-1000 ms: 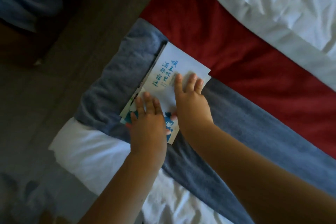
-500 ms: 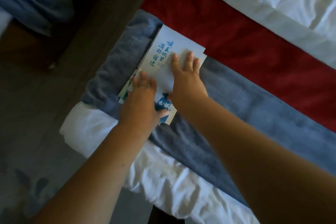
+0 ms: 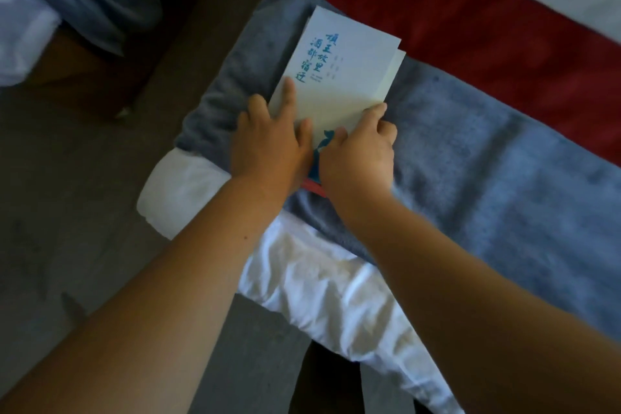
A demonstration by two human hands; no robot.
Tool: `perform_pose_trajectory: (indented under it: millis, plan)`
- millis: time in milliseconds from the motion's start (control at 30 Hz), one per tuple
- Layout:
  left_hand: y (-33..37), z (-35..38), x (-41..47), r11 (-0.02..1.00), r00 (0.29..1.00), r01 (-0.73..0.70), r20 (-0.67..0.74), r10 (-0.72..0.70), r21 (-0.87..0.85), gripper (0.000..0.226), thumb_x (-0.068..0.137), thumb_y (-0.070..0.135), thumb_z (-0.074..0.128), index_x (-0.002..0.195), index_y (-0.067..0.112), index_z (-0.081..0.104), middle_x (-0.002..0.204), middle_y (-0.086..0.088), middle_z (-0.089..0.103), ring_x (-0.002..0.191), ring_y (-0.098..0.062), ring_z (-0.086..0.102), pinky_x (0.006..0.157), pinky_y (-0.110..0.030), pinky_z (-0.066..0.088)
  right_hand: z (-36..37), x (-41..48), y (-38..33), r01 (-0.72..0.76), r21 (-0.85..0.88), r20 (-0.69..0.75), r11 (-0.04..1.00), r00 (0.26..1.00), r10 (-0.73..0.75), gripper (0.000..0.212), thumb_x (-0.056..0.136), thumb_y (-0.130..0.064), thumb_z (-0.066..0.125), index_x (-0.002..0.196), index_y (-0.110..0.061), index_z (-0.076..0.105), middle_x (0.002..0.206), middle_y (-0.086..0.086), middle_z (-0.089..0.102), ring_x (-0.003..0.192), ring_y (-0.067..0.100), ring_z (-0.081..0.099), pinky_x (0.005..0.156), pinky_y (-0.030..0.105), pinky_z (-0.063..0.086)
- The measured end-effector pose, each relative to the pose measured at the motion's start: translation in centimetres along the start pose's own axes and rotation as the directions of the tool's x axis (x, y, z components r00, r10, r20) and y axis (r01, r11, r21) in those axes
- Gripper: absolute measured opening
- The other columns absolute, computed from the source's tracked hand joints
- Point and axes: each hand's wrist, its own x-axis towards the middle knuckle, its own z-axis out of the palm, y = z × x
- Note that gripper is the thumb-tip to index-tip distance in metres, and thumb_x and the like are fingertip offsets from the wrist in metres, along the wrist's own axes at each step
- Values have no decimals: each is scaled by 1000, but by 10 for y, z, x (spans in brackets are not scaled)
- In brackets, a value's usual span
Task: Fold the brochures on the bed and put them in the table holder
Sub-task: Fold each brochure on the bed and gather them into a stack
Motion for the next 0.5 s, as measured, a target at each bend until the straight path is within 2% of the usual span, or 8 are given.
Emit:
perform_pose_trajectory:
  millis: [67,133,200,267,333,400,500]
  plan:
    - [9,6,-11,1000,999,20,35,-19,-23,69,107,53,30,164,26,3,139,-23,37,117,-37,48,94,-45,45,-2,0,5,0,-18,-19,1000,1000,0,82,104,-32,47,166,-14,-3,153,12,31,125,32,52,90,38,45]
    - [16,11,-21,996,998,48,31,-46,-72,69,107,53,28,164,25,2,141,-23,34,115,-36,48,95,-43,45,-6,-1,13,60,-83,-31,995,998,-63,82,104,-29,47,166,-14,-4,149,12,34,107,26,56,77,33,43]
    - [20,16,-24,992,998,62,-4,-63,-111,68,107,52,28,164,24,4,140,-22,34,106,-33,51,89,-40,47,-7,-1,20,134,-161,-46,978,989,-143,81,106,-26,47,165,-16,-7,144,12,34,83,18,49,63,26,38]
    - [25,23,-26,990,997,64,-36,-69,-130,66,108,50,28,164,24,7,136,-20,38,90,-28,52,78,-38,46,-6,4,26,155,-232,-72,960,982,-176,80,108,-27,45,164,-20,-11,142,12,32,64,12,39,50,23,27]
    - [32,33,-30,989,994,83,-57,-91,-122,64,108,47,29,164,24,8,134,-18,39,82,-25,50,71,-36,42,-8,11,31,152,-329,-41,932,984,-175,75,110,-32,40,164,-23,-11,145,13,28,59,12,36,47,26,26]
    - [40,43,-35,988,990,118,-67,-125,-95,64,108,45,29,164,24,5,138,-18,38,89,-27,55,71,-37,44,-9,16,38,176,-392,20,903,983,-183,78,109,-33,42,164,-23,-12,150,15,23,63,17,43,54,30,36]
    - [47,49,-34,985,985,157,-59,-161,-65,65,109,47,25,164,26,-1,142,-17,36,97,-27,57,75,-40,49,-9,17,38,203,-427,69,881,979,-192,85,106,-49,41,164,-22,-15,148,20,18,72,25,50,61,35,40]
